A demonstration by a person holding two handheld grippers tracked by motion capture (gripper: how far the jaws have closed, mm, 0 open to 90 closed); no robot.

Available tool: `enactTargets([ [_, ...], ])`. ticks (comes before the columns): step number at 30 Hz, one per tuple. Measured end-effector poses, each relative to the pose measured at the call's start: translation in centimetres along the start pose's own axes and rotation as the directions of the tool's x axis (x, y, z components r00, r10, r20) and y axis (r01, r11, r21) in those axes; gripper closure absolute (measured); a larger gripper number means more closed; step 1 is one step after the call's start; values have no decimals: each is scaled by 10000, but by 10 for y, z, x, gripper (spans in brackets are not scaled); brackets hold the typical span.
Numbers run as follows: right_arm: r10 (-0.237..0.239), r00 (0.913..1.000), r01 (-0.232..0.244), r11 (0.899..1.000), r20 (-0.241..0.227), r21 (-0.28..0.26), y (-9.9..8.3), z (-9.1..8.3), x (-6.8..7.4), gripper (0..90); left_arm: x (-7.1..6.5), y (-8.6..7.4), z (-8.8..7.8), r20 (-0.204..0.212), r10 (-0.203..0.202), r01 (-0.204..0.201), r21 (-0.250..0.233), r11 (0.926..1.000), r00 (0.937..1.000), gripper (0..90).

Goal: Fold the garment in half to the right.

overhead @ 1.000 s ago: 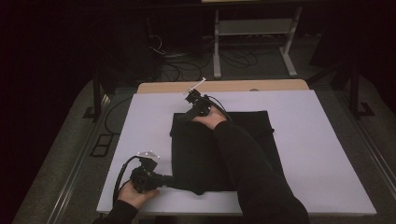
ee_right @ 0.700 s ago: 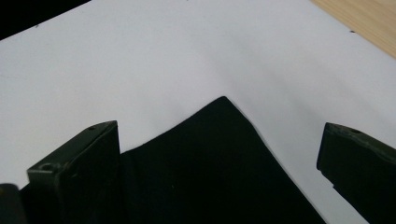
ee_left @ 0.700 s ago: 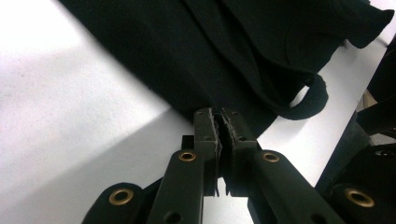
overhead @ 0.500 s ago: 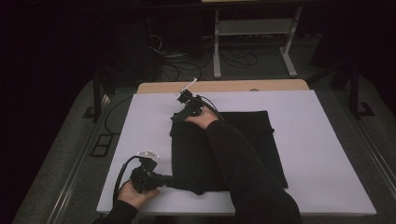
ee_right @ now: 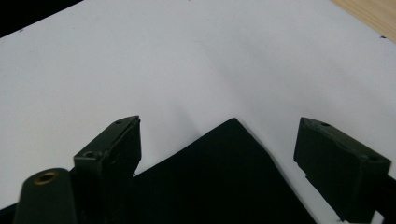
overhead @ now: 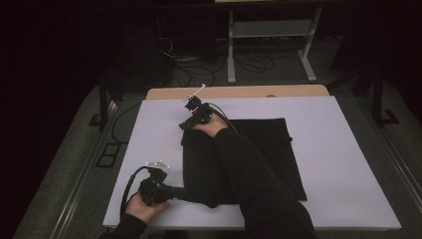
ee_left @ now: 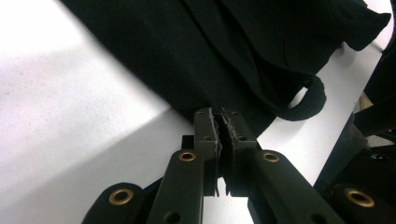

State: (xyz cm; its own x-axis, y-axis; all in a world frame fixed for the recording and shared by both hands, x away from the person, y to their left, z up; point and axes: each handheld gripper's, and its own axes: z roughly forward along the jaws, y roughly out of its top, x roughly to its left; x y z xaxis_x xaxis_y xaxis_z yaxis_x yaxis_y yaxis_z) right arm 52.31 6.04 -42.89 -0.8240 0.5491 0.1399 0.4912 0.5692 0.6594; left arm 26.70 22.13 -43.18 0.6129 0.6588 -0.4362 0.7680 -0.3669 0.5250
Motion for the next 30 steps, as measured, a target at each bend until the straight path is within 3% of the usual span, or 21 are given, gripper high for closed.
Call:
enactTargets([
  [6, 117, 9999, -117, 9999, -43, 29, 0, 6, -1, 303, 0, 0, 0, -5, -12, 12, 5, 10000, 10000, 839],
  [11, 199, 9996, -201, 9998, 188, 67, 0, 10, -1, 392, 0, 0, 0, -7, 5, -5, 6, 10000, 10000, 839],
  [18, 446, 9987, -447, 9990, 244, 59, 2, 15, -1, 456, -1, 0, 1, -1, 48, -48, 23, 10000, 10000, 838],
  [25, 286, 9978, -301, 9993, 592, 243, 4, 20, 1, 581, -1, 0, 0, -2, 79, -79, 37, 10000, 10000, 838],
  [30, 435, 9955, -463, 9984, 840, 313, 4, 20, 1, 685, -1, 0, 1, 6, 103, -103, 45, 9999, 9999, 838],
])
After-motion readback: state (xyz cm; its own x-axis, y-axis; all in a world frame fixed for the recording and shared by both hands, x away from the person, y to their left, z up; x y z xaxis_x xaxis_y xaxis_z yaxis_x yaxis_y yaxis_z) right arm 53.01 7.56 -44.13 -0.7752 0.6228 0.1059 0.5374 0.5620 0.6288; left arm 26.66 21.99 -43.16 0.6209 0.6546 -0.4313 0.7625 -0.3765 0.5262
